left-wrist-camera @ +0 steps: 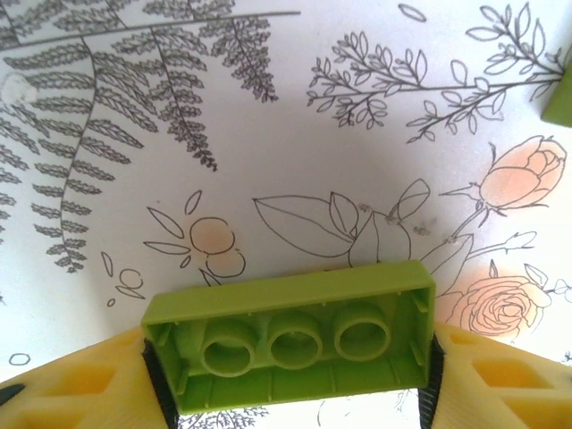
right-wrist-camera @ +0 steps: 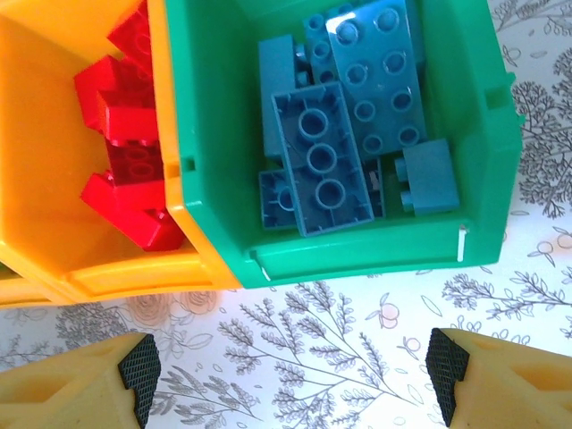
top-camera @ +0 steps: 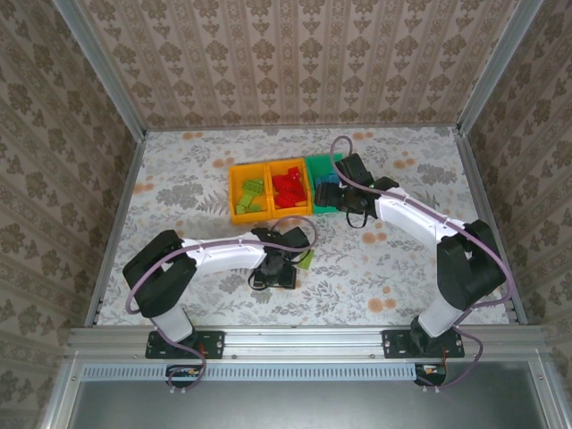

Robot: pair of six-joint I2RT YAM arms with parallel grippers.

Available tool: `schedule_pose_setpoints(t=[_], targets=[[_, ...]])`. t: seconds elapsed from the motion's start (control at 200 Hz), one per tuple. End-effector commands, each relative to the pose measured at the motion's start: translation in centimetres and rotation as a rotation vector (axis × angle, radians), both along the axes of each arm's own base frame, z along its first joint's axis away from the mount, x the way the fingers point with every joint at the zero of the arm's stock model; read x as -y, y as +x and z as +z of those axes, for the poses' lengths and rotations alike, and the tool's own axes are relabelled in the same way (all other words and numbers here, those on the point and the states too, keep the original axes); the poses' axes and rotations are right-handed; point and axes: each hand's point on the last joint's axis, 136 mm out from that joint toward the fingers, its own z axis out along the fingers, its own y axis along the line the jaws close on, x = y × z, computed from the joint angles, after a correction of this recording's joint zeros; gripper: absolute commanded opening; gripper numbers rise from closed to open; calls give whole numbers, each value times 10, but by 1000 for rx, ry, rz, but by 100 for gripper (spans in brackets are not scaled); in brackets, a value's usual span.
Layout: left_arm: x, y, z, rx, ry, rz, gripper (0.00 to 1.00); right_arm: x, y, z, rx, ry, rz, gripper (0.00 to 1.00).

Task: Sort the legos into containers by color

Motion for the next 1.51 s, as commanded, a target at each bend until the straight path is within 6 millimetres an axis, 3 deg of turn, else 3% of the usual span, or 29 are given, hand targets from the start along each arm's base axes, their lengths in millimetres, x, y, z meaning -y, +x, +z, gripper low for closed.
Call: schedule_pose_setpoints(t=[0.0, 0.155, 0.285, 0.51, 0.655, 0.87, 1.075, 1.27, 1.5], targets=[[-15, 9, -5, 28, 42, 8, 55, 12, -13, -3, -14, -48, -4, 81], [-23, 23, 11, 83, 37, 15, 53, 6, -28, -12, -23, -106, 46, 81], [-38, 44, 42, 162, 31, 26, 54, -3, -45, -21, -56, -148, 64, 81], [-57, 112, 106, 352, -31, 46, 57, -30, -75, -48, -155, -115, 19, 81], [-61, 156, 129, 425, -75, 53, 57, -49, -91, -61, -203, -119, 27, 80], [-63, 205, 129, 457, -98, 53, 58, -70, -107, -78, -287, -118, 2, 80], [-62, 236, 114, 431, -105, 45, 59, -85, -111, -95, -345, -148, -12, 80], [-61, 248, 103, 404, -120, 62, 63, -82, -111, -109, -380, -199, -26, 79], [-56, 248, 99, 386, -145, 66, 80, -80, -115, -119, -410, -227, -21, 76]])
